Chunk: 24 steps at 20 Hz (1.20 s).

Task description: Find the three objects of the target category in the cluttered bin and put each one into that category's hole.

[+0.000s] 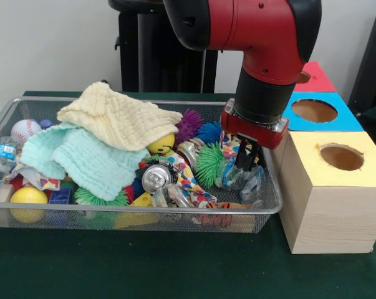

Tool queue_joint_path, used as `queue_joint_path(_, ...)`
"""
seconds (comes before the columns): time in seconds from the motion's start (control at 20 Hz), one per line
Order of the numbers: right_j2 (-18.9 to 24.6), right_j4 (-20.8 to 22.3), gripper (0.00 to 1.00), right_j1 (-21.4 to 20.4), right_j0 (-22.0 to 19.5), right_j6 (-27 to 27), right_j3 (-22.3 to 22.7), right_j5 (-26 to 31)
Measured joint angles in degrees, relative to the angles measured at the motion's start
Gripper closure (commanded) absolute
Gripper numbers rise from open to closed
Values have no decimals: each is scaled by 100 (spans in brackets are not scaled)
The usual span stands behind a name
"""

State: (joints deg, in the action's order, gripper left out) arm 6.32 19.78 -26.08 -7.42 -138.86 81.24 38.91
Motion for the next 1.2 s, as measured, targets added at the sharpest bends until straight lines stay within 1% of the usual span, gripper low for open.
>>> queue_joint_path(0.2, -50, 1, 100, 1, 54, 0, -4, 0)
queue_joint_path(0.75, -347, -5, 100, -19, 382, 1, 39, -28)
queue_joint_path(1.2, -403, -149, 100, -68, 399, 0, 169, -65)
